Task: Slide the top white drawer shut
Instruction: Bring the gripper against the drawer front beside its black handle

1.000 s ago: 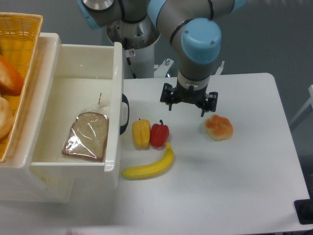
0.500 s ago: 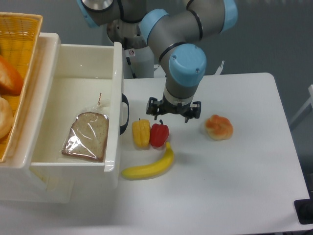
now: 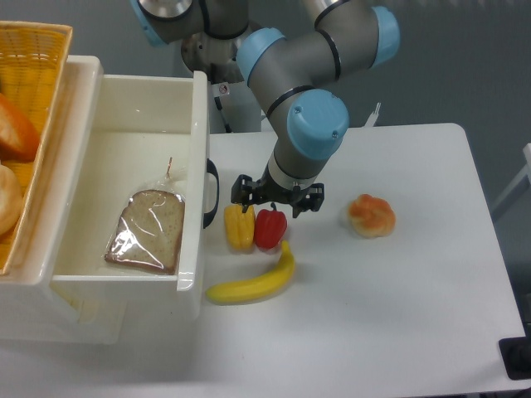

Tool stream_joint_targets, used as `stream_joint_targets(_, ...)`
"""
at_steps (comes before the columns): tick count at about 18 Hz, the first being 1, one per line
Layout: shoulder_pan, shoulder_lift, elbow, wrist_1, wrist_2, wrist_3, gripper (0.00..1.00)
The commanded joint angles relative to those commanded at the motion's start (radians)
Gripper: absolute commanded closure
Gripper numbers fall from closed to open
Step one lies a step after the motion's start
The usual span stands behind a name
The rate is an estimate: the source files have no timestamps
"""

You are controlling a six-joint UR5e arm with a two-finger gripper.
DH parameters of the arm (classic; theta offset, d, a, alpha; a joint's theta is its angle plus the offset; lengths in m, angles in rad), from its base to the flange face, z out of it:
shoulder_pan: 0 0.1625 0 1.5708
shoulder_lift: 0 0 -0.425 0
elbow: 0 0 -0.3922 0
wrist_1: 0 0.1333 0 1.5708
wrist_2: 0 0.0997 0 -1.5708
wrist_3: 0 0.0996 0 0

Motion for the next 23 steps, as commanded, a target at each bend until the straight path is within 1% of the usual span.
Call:
stream_joint_targets(9,-0.005,0.0,-0.005,-0.002,-0.038,0.0,0.0)
stream_joint_targets(21,-0.015,0.003,-0.012,-0.003,-0.06,0.002,0.0)
stream_joint_targets(23,-0.014,0.006,-0.012,-0.011,-0.061,0.006,0.0)
